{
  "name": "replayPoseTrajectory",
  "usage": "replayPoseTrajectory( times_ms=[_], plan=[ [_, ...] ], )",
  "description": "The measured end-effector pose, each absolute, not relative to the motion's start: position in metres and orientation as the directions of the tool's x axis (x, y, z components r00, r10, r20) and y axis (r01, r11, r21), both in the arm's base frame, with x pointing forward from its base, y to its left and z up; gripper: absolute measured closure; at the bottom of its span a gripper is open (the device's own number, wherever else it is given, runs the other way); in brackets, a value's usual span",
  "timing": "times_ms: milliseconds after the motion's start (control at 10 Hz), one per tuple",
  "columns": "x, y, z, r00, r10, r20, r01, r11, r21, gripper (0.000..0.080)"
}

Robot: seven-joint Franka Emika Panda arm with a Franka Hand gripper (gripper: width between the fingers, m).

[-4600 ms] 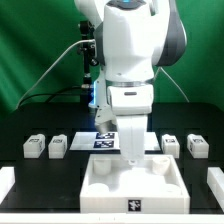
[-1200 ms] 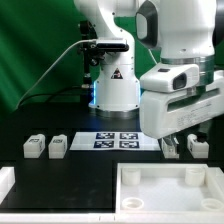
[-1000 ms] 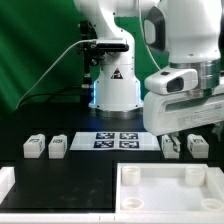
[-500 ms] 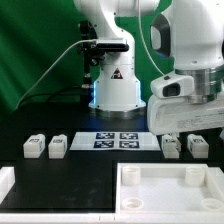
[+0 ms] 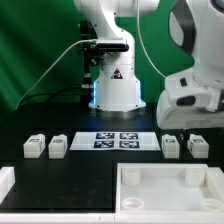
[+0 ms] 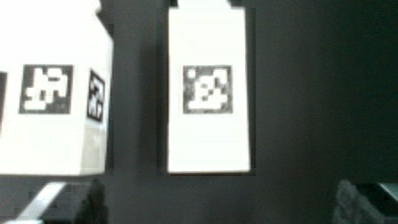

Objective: Assemble one leg

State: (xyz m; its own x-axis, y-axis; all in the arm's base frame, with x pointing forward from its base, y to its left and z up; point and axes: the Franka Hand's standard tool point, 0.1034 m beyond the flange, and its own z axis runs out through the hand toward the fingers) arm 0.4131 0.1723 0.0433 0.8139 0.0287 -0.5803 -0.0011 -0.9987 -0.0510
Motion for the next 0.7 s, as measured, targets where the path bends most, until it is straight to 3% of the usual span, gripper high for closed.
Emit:
replayPoseTrajectory(
  times_ms=[200, 500, 700],
  plan=[
    [0.408, 0.169, 0.043, 0.703, 0.044, -0.710, 0.013, -0.999, -0.049, 0.0151],
    [0.413, 0.171, 0.037, 0.686, 0.044, -0.726, 0.010, -0.999, -0.052, 0.0151],
    [0.401, 0.174, 0.025, 0.663, 0.019, -0.748, -0.002, -1.000, -0.027, 0.0151]
  ],
)
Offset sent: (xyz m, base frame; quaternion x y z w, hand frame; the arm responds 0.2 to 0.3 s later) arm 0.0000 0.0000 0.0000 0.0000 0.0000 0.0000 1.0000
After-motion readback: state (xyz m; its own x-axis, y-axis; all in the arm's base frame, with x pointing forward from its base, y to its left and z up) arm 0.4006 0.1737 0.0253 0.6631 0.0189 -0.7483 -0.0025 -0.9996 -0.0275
